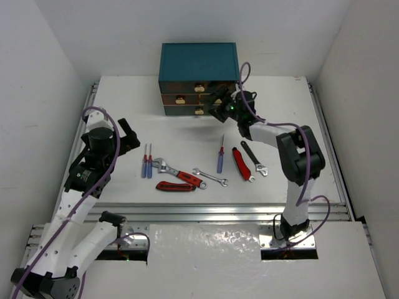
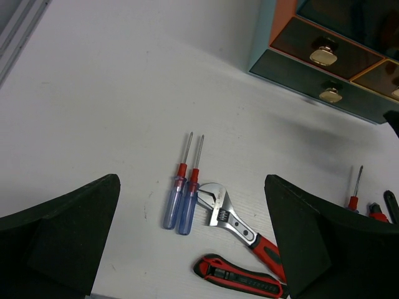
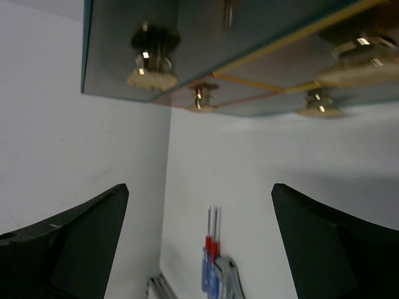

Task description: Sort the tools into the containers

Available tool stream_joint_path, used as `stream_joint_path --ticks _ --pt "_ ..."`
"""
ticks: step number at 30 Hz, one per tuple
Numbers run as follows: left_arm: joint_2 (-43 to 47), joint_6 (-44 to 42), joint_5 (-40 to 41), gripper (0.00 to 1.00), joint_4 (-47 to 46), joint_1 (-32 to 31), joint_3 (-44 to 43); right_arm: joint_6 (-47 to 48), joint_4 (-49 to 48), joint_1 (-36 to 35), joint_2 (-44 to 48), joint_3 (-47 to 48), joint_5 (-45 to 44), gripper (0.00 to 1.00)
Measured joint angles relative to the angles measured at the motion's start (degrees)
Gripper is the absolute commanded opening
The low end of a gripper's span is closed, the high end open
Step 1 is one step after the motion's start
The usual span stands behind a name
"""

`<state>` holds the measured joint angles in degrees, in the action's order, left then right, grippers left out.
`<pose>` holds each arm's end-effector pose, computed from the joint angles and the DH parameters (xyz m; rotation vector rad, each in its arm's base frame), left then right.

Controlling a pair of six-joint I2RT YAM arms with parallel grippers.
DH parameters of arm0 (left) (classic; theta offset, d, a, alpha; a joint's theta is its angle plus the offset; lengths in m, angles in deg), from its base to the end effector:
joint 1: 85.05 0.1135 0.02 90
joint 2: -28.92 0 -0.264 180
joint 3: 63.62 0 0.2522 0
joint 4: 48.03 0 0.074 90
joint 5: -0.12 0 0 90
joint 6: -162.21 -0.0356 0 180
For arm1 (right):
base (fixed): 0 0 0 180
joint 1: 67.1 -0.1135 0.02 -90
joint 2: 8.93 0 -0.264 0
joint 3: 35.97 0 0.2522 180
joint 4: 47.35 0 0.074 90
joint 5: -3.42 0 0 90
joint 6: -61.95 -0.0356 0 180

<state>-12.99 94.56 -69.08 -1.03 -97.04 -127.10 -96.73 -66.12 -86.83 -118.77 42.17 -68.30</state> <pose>0.1542 -0.0198 0.3365 -0.4055 1.9420 -0.0220 0.4003 0.1554 0.2052 0.5943 1.9229 1.3388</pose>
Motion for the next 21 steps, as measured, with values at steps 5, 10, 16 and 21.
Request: stream_joint_path --ticks 5,10,16,21 --pt "-0.6 0.0 0.1 1.0 0.0 0.1 0.0 -1.3 -0.4 -2.9 -7.0 8.9 -7.0 0.95" --pt "-0.6 0.0 -0.2 1.0 0.0 0.1 0.0 -1.2 1.5 -3.5 -7.7 13.2 -11.8 0.9" --pt "-0.6 0.0 -0.7 1.0 0.0 0.1 0.0 -1.5 1.7 -3.5 -9.4 17.3 -15.1 0.74" --pt "-0.6 0.0 -1.2 1.0 0.0 0.1 0.0 -1.7 2.0 -3.7 -11.4 19.6 -15.6 0.49"
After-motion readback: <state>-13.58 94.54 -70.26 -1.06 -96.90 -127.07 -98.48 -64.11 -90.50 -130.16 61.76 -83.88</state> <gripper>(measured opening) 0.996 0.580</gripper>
